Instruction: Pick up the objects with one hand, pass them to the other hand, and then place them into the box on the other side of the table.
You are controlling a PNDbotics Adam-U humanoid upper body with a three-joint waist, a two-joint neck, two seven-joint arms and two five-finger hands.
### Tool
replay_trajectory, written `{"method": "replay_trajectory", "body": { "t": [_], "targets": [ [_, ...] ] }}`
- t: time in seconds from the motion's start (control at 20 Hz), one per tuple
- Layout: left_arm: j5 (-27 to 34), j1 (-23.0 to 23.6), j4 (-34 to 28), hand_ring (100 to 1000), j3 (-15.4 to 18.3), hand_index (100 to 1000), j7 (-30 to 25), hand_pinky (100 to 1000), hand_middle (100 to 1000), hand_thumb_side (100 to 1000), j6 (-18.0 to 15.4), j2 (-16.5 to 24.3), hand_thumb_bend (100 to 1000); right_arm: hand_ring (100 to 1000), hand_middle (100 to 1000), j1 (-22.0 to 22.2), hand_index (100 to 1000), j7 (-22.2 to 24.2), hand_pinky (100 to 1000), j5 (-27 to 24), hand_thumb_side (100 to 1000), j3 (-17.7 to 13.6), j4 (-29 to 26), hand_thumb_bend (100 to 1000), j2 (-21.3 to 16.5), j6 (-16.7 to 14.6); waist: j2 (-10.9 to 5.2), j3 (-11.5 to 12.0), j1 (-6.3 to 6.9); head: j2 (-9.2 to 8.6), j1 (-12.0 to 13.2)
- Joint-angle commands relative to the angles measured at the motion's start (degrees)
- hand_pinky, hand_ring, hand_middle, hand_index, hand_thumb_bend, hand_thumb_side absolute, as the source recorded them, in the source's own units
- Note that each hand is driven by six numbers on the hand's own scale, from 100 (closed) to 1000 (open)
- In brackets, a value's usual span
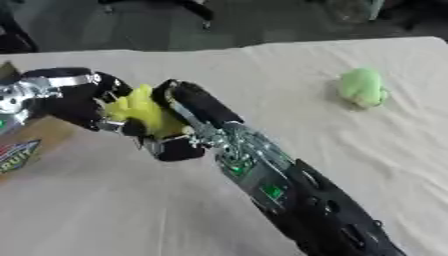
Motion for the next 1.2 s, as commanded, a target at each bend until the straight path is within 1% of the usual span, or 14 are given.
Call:
{"method": "replay_trajectory", "body": {
  "t": [0.05, 0.25, 0.4, 0.45, 0.5, 0.55, 0.6, 0.65, 0.7, 0.85, 0.9, 1.05, 1.1, 1.2],
  "targets": [
    [-0.71, -1.36, 0.57, 706, 0.20, 770, 0.99, 612, 644, 447, 0.24, 0.03, 742, 536, 431, -1.52, 592, 0.11, 686, 0.06, 148, 0.24, -2.41, 144, 0.60, -0.07, -0.73, 0.00, 0.03, -0.70, 0.19],
    [-0.30, -1.72, 0.73, 679, 0.03, 709, 2.11, 596, 608, 433, 0.41, -0.67, 723, 535, 429, -1.56, 591, 0.23, 685, -0.23, 146, 0.34, -2.29, 146, 0.72, 0.15, -0.64, 0.00, 0.01, -0.59, 0.25],
    [0.11, -1.99, 0.62, 658, -0.07, 667, 2.76, 585, 578, 374, 0.47, -1.02, 637, 534, 429, -1.57, 591, 0.31, 684, -0.38, 148, 0.37, -2.21, 145, 0.74, 0.27, -0.65, -0.02, -0.01, -0.47, 0.27],
    [0.31, -2.05, 0.52, 654, -0.13, 658, 2.82, 583, 572, 355, 0.44, -1.08, 621, 534, 429, -1.56, 591, 0.33, 684, -0.43, 148, 0.37, -2.22, 145, 0.74, 0.32, -0.66, -0.04, -0.02, -0.43, 0.26],
    [0.44, -2.09, 0.42, 647, -0.18, 639, 2.86, 581, 560, 324, 0.41, -1.08, 562, 534, 429, -1.55, 591, 0.34, 684, -0.46, 148, 0.37, -2.23, 145, 0.73, 0.37, -0.68, -0.05, -0.02, -0.39, 0.24],
    [0.43, -2.11, 0.32, 635, -0.15, 608, 3.09, 574, 546, 342, 0.41, -1.06, 459, 534, 429, -1.53, 591, 0.36, 684, -0.47, 148, 0.38, -2.22, 146, 0.70, 0.44, -0.70, -0.06, -0.02, -0.36, 0.23],
    [0.39, -2.11, 0.23, 629, -0.13, 579, 3.42, 571, 536, 336, 0.43, -1.05, 373, 534, 429, -1.51, 590, 0.36, 683, -0.50, 149, 0.38, -2.19, 146, 0.68, 0.53, -0.70, -0.07, -0.02, -0.35, 0.24],
    [0.33, -2.09, 0.12, 624, -0.16, 553, 3.74, 569, 527, 292, 0.48, -1.01, 334, 534, 429, -1.47, 591, 0.36, 683, -0.52, 149, 0.38, -2.13, 148, 0.66, 0.65, -0.71, -0.07, -0.02, -0.32, 0.24],
    [0.27, -2.06, 0.00, 620, -0.23, 528, 3.95, 569, 518, 242, 0.53, -0.97, 276, 535, 430, -1.43, 591, 0.36, 685, -0.52, 152, 0.39, -2.08, 149, 0.65, 0.77, -0.73, -0.08, -0.02, -0.26, 0.23],
    [-0.22, -1.98, -0.42, 614, -0.39, 500, 4.18, 566, 507, 194, 0.80, -0.72, 232, 536, 431, -1.32, 592, 0.40, 685, -0.57, 154, 0.43, -1.95, 149, 0.55, 1.04, -0.76, -0.06, -0.02, -0.18, 0.27],
    [-0.43, -1.96, -0.52, 610, -0.42, 493, 4.19, 566, 502, 187, 0.94, -0.66, 204, 536, 431, -1.29, 592, 0.41, 685, -0.61, 155, 0.43, -1.93, 149, 0.54, 1.09, -0.76, -0.05, -0.03, -0.20, 0.30],
    [-1.26, -1.89, -0.63, 601, -0.43, 478, 4.24, 562, 486, 165, 1.61, -0.47, 208, 536, 431, -1.16, 593, 0.45, 685, -0.82, 157, 0.42, -1.83, 151, 0.45, 1.19, -0.76, 0.04, -0.05, -0.31, 0.57],
    [-1.43, -1.87, -0.63, 598, -0.41, 471, 4.27, 562, 479, 169, 1.83, -0.45, 194, 536, 432, -1.14, 593, 0.48, 685, -0.88, 161, 0.42, -1.80, 153, 0.43, 1.23, -0.76, 0.07, -0.06, -0.31, 0.62],
    [-1.66, -1.79, -0.58, 591, -0.41, 453, 4.30, 560, 468, 157, 2.23, -0.32, 208, 538, 435, -1.06, 595, 0.50, 683, -1.07, 169, 0.39, -1.77, 178, 0.37, 1.40, -0.79, 0.12, -0.08, -0.23, 0.63]
  ]
}}
